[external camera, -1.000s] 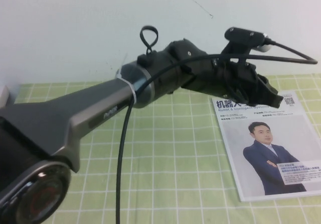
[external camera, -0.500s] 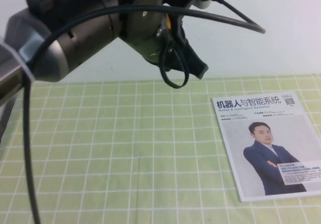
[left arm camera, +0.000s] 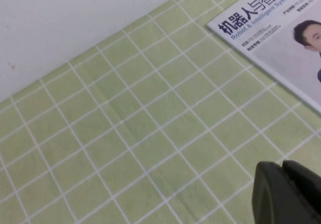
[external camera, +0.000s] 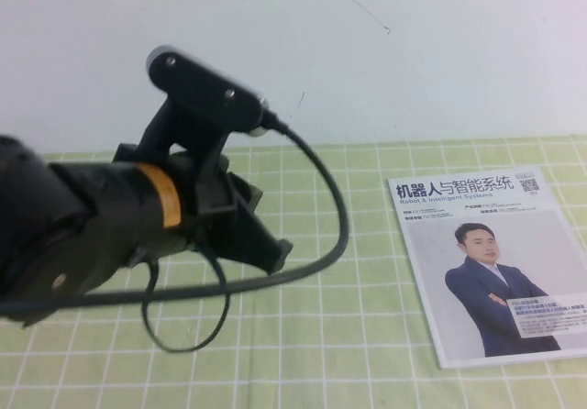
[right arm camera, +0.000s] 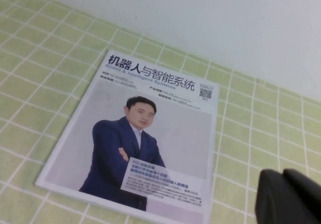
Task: Close book
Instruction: 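Close the open booklet and leave it lying on the table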
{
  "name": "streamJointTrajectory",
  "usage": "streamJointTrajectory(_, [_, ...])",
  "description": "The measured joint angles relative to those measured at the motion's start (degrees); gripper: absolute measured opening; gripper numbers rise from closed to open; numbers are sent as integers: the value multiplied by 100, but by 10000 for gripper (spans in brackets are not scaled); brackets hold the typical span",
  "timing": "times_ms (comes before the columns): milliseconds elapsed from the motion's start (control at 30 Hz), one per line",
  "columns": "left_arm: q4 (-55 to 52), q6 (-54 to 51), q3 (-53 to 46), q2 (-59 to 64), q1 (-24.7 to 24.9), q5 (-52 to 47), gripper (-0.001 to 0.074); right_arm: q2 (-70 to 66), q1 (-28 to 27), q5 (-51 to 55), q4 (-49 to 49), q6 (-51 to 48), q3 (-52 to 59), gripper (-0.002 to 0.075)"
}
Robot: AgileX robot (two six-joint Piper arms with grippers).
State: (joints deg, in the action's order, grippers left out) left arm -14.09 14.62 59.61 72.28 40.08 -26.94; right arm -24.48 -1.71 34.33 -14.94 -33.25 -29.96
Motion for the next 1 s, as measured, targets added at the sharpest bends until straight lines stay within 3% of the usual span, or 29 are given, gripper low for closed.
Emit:
streamJointTrajectory(367, [-328,0,-1644,-1394,0,1061,-3,1251,0,222,-364,-52,765,-3])
streamJointTrajectory(533, [-451,0,-1779,-1638,0,1025,-3,1351,0,732,-630,-52,780,-3])
streamJointTrajectory(1000, [-466,5,-1840,-1344,0,945,-3,1353,0,867,-669,-52,811,-3])
